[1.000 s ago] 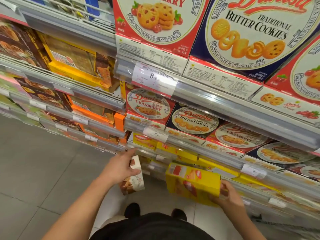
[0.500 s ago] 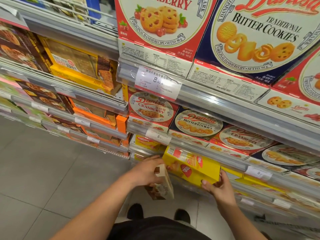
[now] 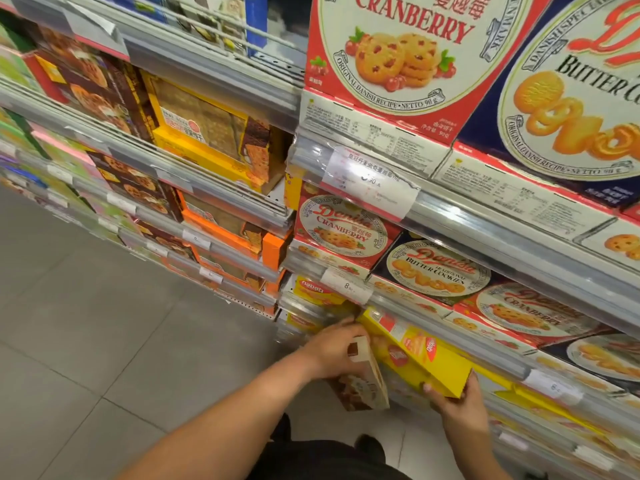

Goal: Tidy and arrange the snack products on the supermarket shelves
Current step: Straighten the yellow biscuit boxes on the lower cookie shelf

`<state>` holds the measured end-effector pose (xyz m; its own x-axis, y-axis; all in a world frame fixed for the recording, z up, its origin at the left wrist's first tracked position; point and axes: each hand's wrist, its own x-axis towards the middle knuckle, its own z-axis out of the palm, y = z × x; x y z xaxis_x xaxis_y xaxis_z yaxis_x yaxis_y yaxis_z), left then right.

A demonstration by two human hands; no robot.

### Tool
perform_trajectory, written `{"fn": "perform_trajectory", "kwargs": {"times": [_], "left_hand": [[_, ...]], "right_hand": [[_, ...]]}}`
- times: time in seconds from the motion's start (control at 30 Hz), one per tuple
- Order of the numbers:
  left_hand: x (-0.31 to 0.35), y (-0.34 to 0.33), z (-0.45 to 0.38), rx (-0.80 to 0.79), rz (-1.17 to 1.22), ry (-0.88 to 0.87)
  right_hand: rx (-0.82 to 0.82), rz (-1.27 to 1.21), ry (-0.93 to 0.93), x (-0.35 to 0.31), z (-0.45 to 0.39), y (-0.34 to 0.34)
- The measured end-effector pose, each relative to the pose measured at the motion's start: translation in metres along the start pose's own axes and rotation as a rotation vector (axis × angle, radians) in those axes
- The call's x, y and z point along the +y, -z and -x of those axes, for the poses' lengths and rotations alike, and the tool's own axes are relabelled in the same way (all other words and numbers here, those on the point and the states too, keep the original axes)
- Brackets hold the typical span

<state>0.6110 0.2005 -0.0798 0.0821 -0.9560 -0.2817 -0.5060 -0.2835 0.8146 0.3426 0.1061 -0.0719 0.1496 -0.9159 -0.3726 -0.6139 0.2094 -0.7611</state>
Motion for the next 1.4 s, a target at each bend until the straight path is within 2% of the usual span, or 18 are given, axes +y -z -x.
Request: {"fn": "perform_trajectory", "kwargs": {"times": [0.07,0.17,0.43,0.57,0.73,0.87,1.07,1.4], "left_hand": [[-0.001,0.005,-0.005,0.034,0.041,0.007],[-0.003,0.011,-0.008,0.045,0.086,0.024],[-0.018,0.006,-0.015,0.039,0.056,0.090],[-0.020,-0.005,-0.012,0.143,0.060,0.038],[-0.022,-0.020,-0.007,0.377,0.017,0.046],[-0.023,-0.017,-0.002,0.425,0.067,0.021],[-0.029,-0.020,0.003,0.384,0.137,0.056],[-0.015,-0.007,-0.010,0.240,0.223,0.046]], "right_hand": [[0.014,0.010,-0.003,-0.023,0.007,-0.004],[0.047,0.157,-0.043,-0.041,0.004,-0.012],[0.005,-0.092,-0.134,-0.043,-0.010,-0.018],[0.032,-0.107,-0.173,-0.036,-0.014,-0.017],[0.087,0.028,-0.118,-0.040,-0.012,-0.018],[0.107,0.052,-0.064,-0.045,-0.012,-0.015],[0.035,-0.007,-0.067,-0.045,-0.018,-0.012],[0.022,-0.131,-0.087,-0.035,-0.020,-0.011]]}}
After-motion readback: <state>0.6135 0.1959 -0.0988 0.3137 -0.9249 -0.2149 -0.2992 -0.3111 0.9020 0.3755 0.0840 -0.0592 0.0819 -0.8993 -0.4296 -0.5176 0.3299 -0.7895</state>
